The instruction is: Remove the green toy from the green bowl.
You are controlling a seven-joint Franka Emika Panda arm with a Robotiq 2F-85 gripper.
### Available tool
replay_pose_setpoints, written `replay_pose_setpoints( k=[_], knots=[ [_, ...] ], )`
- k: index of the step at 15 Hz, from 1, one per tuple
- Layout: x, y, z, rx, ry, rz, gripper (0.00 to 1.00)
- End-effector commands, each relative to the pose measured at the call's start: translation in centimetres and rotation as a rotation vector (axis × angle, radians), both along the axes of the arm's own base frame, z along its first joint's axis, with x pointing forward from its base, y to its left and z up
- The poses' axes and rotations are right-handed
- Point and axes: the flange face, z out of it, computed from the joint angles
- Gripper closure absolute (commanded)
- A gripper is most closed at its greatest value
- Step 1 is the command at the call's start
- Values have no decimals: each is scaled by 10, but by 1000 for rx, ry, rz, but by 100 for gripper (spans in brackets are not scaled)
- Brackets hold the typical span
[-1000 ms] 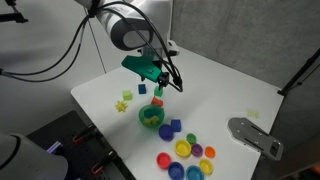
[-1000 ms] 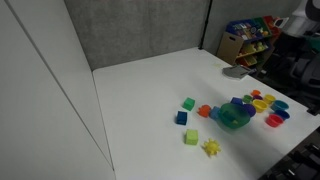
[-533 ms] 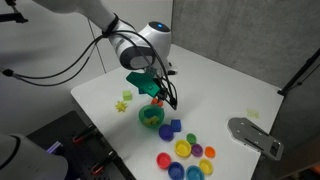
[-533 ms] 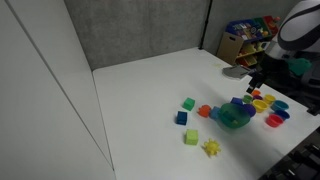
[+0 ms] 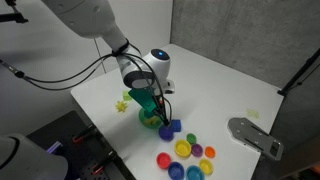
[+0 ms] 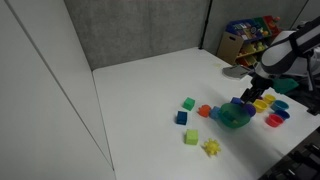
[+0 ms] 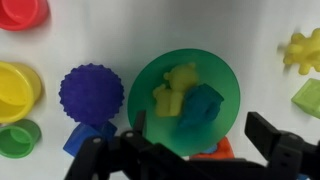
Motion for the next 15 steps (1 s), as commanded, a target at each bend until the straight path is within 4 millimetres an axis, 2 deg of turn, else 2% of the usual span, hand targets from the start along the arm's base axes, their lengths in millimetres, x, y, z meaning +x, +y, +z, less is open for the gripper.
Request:
replay_pose_setpoints(
  k=[1, 8, 13, 14, 15],
  knots=[
    [10, 4, -25, 22, -9, -52, 0],
    [24, 14, -69, 58, -12, -55, 0],
    [28, 22, -87, 74, -25, -42, 0],
    [28, 23, -89, 71, -31, -40, 22],
    [29, 23, -90, 72, -36, -39, 28]
  ],
)
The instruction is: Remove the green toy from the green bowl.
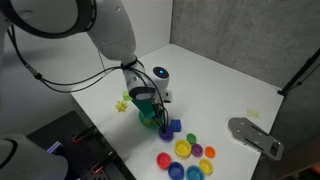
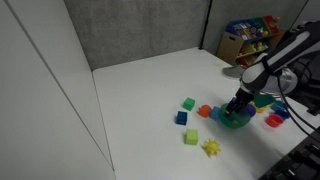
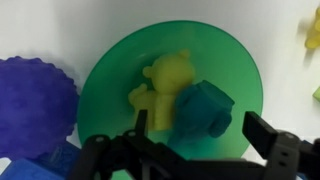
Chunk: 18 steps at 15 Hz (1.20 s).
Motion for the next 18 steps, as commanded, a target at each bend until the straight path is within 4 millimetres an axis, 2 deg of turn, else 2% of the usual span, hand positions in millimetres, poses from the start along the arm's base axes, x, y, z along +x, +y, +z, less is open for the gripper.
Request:
replay_pose_setpoints(
  k=[1, 3, 6, 7, 9, 12, 14, 18],
  knots=[
    [7, 0, -2, 1, -32, -7, 34],
    [7, -1, -2, 0, -39, -8, 53],
    [5, -7, 8, -6, -35, -17, 77],
    [3, -9, 12, -13, -35, -20, 81],
    [2, -12, 24, -14, -36, -27, 85],
    [2, -9, 52, -9, -63, -20, 88],
    [5, 2, 79, 0, -92, 1, 88],
    [7, 38, 135, 37, -146, 55, 88]
  ],
)
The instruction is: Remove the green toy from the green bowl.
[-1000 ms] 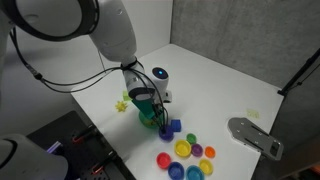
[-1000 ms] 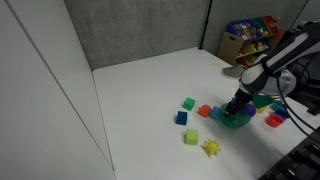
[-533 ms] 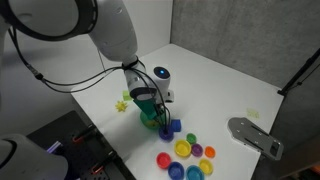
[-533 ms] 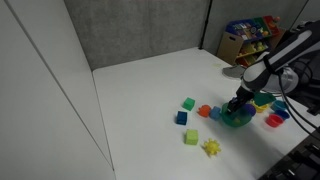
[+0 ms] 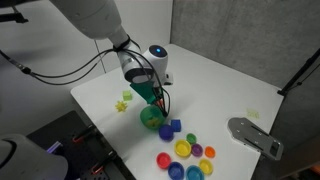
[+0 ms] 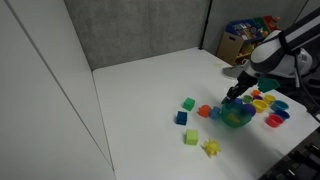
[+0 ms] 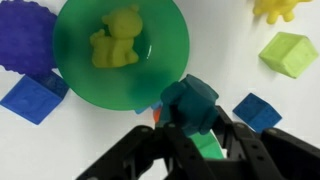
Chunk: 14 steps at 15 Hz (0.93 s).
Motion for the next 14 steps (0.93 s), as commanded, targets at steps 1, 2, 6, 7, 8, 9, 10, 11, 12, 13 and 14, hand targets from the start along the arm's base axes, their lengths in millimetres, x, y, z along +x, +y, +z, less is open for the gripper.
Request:
replay_pose_setpoints(
  k=[1, 2, 6, 7, 8, 9, 10, 11, 12, 13, 14],
  knots=[
    [-11, 28, 52, 27, -23, 44, 65],
    [-12, 34, 61, 31, -21, 52, 38],
    [-15, 37, 92, -9, -1, 98, 15],
    [-17, 33, 101, -27, 5, 105, 7],
    [-18, 28, 109, -43, 12, 110, 3],
    [-19, 23, 117, -60, 21, 118, 0],
    [-20, 17, 126, -85, 30, 116, 0],
    [-21, 11, 134, -108, 40, 117, 0],
    [-23, 5, 144, -137, 45, 107, 0],
    [-24, -1, 153, -164, 54, 98, 0],
    [-26, -6, 164, -193, 57, 84, 0]
  ],
)
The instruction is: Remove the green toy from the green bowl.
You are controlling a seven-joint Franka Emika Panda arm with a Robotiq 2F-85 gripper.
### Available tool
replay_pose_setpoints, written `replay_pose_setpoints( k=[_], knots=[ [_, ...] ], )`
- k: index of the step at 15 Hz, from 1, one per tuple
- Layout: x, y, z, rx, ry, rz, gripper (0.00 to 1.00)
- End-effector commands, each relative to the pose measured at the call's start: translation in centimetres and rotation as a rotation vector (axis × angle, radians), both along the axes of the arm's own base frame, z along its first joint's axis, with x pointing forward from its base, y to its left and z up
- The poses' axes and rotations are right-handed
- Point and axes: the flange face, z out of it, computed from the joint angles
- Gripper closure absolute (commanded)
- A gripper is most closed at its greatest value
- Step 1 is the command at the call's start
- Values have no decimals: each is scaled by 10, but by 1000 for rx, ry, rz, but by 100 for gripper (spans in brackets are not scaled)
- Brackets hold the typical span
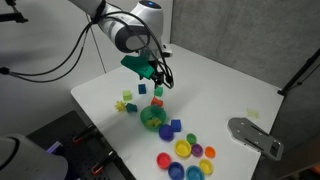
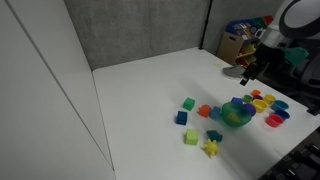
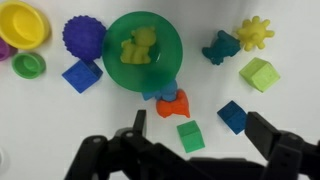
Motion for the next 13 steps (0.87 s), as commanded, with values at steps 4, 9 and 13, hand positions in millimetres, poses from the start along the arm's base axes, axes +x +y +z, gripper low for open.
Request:
replay_pose_setpoints(
  k=[4, 9, 13],
  knots=[
    [-18, -24, 68, -185, 48, -106, 0],
    [-31, -33, 100, -246, 169, -164, 0],
    [-35, -33, 97, -224, 194, -147, 0]
  ],
)
